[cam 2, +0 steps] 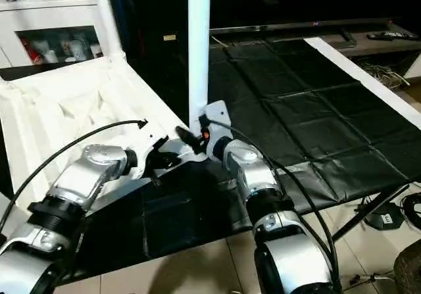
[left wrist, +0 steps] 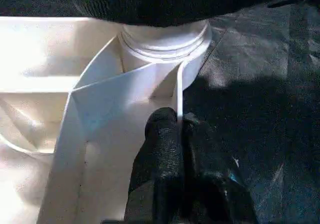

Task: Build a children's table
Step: Rotate leg to tighten

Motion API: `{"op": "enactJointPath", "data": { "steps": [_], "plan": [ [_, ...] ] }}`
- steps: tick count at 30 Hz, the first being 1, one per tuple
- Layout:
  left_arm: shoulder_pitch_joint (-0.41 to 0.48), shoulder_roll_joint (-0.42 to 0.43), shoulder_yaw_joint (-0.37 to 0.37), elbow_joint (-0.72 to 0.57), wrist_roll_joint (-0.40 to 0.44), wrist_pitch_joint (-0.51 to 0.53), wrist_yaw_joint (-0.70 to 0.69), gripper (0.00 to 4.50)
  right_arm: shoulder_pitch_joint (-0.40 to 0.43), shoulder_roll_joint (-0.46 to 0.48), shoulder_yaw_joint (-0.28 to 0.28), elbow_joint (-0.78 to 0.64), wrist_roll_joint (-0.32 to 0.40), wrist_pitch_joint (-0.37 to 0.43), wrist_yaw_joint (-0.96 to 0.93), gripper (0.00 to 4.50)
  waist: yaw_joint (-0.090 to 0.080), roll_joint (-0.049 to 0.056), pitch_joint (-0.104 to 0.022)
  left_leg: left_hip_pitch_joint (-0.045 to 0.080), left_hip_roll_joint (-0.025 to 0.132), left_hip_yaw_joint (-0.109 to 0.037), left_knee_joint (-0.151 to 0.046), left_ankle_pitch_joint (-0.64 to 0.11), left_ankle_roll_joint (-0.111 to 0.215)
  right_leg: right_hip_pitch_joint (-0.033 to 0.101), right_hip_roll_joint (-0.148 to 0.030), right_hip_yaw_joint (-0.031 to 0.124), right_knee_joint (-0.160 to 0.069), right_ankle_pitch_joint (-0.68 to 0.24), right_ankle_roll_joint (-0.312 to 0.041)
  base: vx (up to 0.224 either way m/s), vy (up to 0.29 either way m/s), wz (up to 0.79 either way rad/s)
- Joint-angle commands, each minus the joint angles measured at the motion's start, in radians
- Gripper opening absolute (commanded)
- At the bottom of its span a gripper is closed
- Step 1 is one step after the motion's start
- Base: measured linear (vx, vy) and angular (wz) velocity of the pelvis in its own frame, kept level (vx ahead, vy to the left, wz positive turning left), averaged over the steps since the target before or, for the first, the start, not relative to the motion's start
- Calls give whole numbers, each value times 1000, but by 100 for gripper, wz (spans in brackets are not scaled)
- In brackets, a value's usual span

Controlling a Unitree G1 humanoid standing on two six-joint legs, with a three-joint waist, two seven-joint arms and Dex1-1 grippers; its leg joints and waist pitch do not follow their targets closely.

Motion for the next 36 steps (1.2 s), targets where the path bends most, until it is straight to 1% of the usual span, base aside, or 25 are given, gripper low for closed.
{"op": "enactJointPath", "data": {
  "steps": [1, 3, 4, 5, 6, 8, 9, 10, 11, 12, 13, 16, 17, 18, 20, 21, 22, 24, 25, 28, 30, 33, 34, 35, 36],
  "plan": [
    [-2, 9, -16, -36, -10, -50, -51, 0, 27, 3, 51, -6, -9, 8, 97, 364, 9, 5, -65, -6, 2, 2, -60, -186, 31, 61, -71, 46, -82, -208, -195, 0, 0, 0],
    [5, 37, -24, -39, -12, -59, -88, 0, 42, -24, 54, -38, 12, 20, 188, 374, 10, 7, -66, -3, 2, 3, -59, -184, 36, 60, -70, 47, -82, -195, -199, 0, 0, 0],
    [6, 42, -25, -39, -12, -59, -93, 0, 45, -30, 55, -46, 17, 26, 207, 389, 12, 7, -66, -3, 3, 3, -59, -182, 39, 61, -69, 47, -78, -179, -203, 0, 0, 0],
    [6, 42, -25, -39, -12, -59, -93, 0, 45, -30, 55, -46, 17, 26, 207, 389, 13, 7, -67, -3, 4, 4, -59, -175, 40, 60, -69, 47, -77, -164, -210, 0, 0, 0],
    [7, 50, -28, -38, -11, -72, -104, 0, 48, -38, 55, -56, 22, 36, 227, 403, 15, 7, -65, -2, 4, 3, -60, -177, 39, 60, -69, 46, -78, -171, -212, 0, 0, 0],
    [10, 82, -37, -32, -11, -88, -152, 0, 64, -89, 78, -88, 30, 48, 341, 418, 20, 7, -65, 0, 5, 4, -59, -189, 36, 59, -70, 47, -80, -187, -209, 0, 0, 0],
    [10, 100, -43, -26, -8, -104, -176, 0, 70, -116, 92, -101, 34, 52, 402, 429, 23, 9, -65, 1, 4, 5, -58, -193, 38, 60, -69, 47, -81, -189, -208, 0, 0, 0],
    [9, 113, -46, -21, -6, -118, -194, 0, 74, -136, 101, -110, 36, 57, 443, 437, 30, 8, -68, 0, 6, 4, -58, -176, 44, 61, -67, 46, -76, -155, -210, 0, 0, 0],
    [9, 126, -51, -17, -8, -128, -215, 0, 75, -152, 105, -114, 38, 63, 475, 437, 32, 11, -68, 0, 6, 6, -57, -173, 45, 60, -67, 46, -75, -144, -215, 0, 0, 0],
    [9, 135, -54, -15, -9, -138, -232, 0, 75, -161, 106, -116, 40, 67, 494, 448, 33, 9, -68, -2, 6, 6, -56, -175, 45, 61, -67, 46, -74, -141, -219, 0, 0, 0],
    [12, 155, -62, -12, -15, -174, -283, 0, 74, -180, 107, -120, 44, 73, 536, 448, 35, 10, -67, -2, 7, 5, -57, -176, 44, 60, -68, 45, -74, -144, -220, 0, 0, 0],
    [13, 176, -70, -9, -11, -185, -313, 0, 70, -200, 109, -119, 43, 75, 574, 448, 37, 11, -68, 0, 8, 5, -57, -179, 38, 60, -68, 44, -73, -145, -223, 0, 0, 0],
    [15, 187, -76, -9, -12, -211, -339, 0, 67, -211, 109, -118, 44, 77, 601, 448, 41, 7, -68, -1, 7, 5, -57, -178, 39, 61, -70, 45, -73, -151, -224, 0, 0, 0],
    [27, 227, -98, -27, -27, -252, -441, 0, 49, -248, 116, -119, 49, 78, 690, 448, 45, 7, -69, 0, 8, 5, -56, -175, 42, 61, -71, 44, -73, -152, -224, 0, 0, 0],
    [31, 236, -105, -30, -30, -257, -464, 0, 46, -256, 122, -123, 52, 83, 714, 448, 49, 8, -70, 1, 9, 7, -55, -165, 45, 59, -69, 45, -70, -133, -228, 0, 0, 0],
    [37, 248, -117, -38, -30, -273, -493, 0, 48, -264, 135, -141, 66, 90, 772, 448, 53, 8, -70, 2, 9, 8, -55, -168, 47, 58, -68, 45, -69, -127, -231, 0, 0, 0],
    [40, 251, -122, -41, -31, -279, -504, 0, 48, -264, 137, -145, 71, 93, 787, 448, 54, 8, -69, 1, 10, 7, -56, -168, 49, 59, -68, 45, -68, -126, -231, 0, 0, 0],
    [47, 260, -132, -52, -41, -294, -535, 0, 45, -263, 146, -147, 81, 96, 825, 448, 55, 8, -69, 2, 12, 6, -57, -180, 44, 58, -71, 44, -69, -145, -230, 0, 0, 0],
    [48, 262, -135, -55, -44, -296, -543, 0, 43, -262, 148, -145, 81, 95, 832, 448, 54, 8, -68, 1, 12, 6, -58, -182, 43, 58, -71, 44, -70, -151, -231, 0, 0, 0],
    [52, 264, -140, -62, -50, -307, -567, 0, 29, -249, 151, -121, 72, 84, 822, 448, 60, 9, -68, 6, 12, 8, -58, -186, 33, 53, -71, 46, -71, -164, -234, 0, 0, 0],
    [55, 261, -149, -73, -53, -320, -584, 0, 23, -228, 163, -112, 68, 77, 841, 448, 65, 5, -69, 5, 13, 8, -58, -185, 29, 54, -72, 47, -70, -169, -228, 0, 0, 0],
    [57, 261, -157, -82, -53, -325, -600, 0, 18, -217, 167, -105, 69, 78, 858, 448, 71, 7, -69, 6, 14, 7, -59, -179, 28, 52, -72, 47, -68, -166, -223, 0, 0, 0],
    [59, 261, -160, -84, -51, -330, -610, 0, 15, -213, 168, -102, 70, 82, 871, 432, 71, 7, -69, 6, 14, 7, -59, -178, 28, 52, -73, 47, -68, -164, -224, 0, 0, 0],
    [59, 261, -160, -85, -51, -331, -610, 0, 15, -213, 168, -102, 70, 82, 871, 432, 71, 4, -69, 5, 13, 8, -59, -177, 28, 53, -72, 46, -69, -165, -223, 0, 0, 0],
    [62, 260, -164, -90, -46, -336, -617, 0, 8, -208, 174, -92, 71, 95, 897, 421, 72, 4, -71, 4, 14, 7, -58, -167, 29, 54, -72, 46, -65, -150, -223, 0, 0, 0]
  ]
}}
